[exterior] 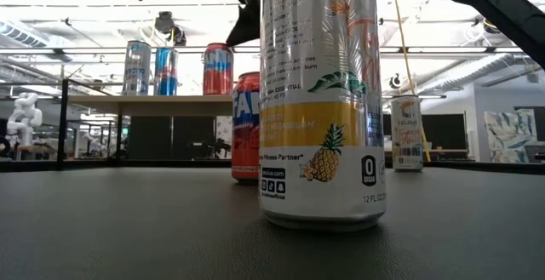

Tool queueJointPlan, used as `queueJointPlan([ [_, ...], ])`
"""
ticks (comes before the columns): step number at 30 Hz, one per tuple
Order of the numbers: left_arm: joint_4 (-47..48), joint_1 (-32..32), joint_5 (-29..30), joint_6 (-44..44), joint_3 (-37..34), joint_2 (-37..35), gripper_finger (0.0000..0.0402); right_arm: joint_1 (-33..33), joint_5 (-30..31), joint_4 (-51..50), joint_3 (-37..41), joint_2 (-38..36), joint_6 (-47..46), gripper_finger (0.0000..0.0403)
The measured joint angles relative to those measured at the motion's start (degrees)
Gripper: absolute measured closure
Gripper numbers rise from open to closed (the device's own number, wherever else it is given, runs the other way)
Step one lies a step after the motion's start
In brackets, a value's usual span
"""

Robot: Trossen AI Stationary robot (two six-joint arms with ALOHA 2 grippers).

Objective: Place canned beverage on shelf
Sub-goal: Put the right red soda can on the shelf

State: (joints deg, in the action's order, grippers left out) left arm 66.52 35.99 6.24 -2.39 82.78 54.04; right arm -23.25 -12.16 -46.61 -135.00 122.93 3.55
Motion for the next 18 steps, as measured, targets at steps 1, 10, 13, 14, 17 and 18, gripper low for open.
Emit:
queueJointPlan([
  [1, 0.0, -0.02, 0.0, 0.0, 0.0, 0.0, 0.0401, 0.0, 0.0, -0.23, 0.0, 0.0, -0.29, 0.0403],
  [10, 0.0, 0.0, 0.0, 0.0, 0.0, 0.0, 0.0401, 0.26, -0.11, -2.0, 0.0, 0.02, -2.61, 0.0403],
  [13, 0.0, -0.02, 0.0, 0.0, 0.0, 0.0, 0.0401, 0.91, -0.09, -3.95, 0.0, 0.02, -2.49, 0.0403],
  [14, 0.0, -0.01, 0.0, 0.0, 0.0, 0.0, 0.0401, 1.12, -0.06, -3.93, 0.0, 0.29, -2.16, 0.0403],
  [17, 0.02, 0.0, 0.0, 0.0, 0.0, 0.0, 0.0401, 1.38, -0.07, -2.39, 0.0, 1.28, -1.53, 0.0403],
  [18, 0.0, -0.02, -0.02, 0.0, 0.0, 0.0, 0.0401, 1.34, -0.04, -1.73, 0.0, 1.91, -1.53, 0.0403],
])
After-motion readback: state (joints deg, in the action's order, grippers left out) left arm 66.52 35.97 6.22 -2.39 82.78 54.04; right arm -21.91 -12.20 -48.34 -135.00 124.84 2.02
